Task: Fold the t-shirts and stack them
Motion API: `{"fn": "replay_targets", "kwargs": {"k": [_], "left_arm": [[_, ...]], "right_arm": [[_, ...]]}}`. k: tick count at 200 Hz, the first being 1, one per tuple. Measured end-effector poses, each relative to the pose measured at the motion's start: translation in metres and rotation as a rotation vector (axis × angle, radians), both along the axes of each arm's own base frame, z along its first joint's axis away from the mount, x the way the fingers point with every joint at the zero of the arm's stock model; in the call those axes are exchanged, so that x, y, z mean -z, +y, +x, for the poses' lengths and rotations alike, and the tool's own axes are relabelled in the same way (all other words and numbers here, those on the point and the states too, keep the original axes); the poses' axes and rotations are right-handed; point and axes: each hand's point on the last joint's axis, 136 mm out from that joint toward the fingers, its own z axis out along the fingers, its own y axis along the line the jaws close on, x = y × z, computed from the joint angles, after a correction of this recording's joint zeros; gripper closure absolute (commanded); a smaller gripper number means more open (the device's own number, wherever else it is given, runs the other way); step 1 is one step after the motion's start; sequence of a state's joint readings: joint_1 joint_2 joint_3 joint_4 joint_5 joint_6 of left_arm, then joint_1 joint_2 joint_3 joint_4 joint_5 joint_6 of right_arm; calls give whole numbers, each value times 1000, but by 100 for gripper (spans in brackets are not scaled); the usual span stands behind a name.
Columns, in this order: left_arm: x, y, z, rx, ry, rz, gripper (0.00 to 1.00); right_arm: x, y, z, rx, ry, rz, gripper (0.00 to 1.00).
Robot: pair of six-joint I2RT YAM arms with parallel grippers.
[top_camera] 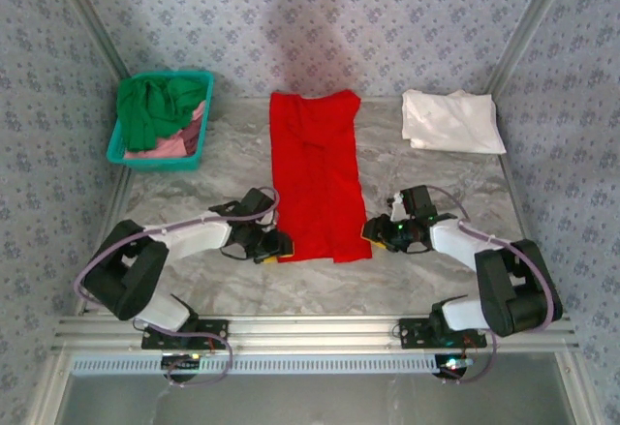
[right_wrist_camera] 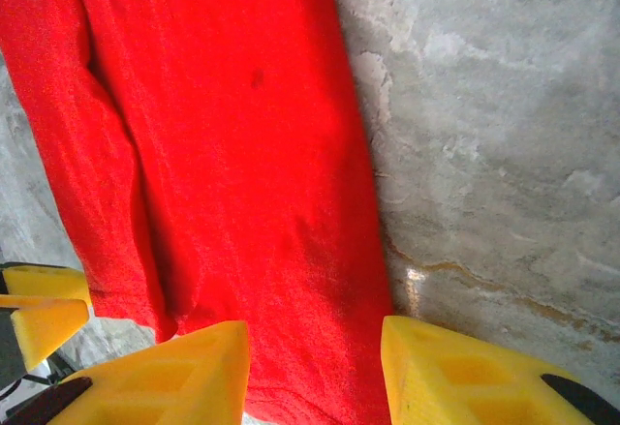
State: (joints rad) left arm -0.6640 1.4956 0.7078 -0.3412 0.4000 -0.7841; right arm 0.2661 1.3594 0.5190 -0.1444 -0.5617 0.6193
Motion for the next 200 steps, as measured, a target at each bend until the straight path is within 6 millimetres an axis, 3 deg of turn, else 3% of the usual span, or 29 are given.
{"fn": "replay_targets", "kwargs": {"k": [33,76,200], "left_arm": [[3,-4,-2,7,6,5,68],[8,-3,-3,10,8,24,100],[-2,13,6,-32,-50,72,100]], "right_arm": [[4,0,1,0,8,-2,58],[6,1,0,-2,11,1,58],[9,12,-7,5,20,15,58]]}}
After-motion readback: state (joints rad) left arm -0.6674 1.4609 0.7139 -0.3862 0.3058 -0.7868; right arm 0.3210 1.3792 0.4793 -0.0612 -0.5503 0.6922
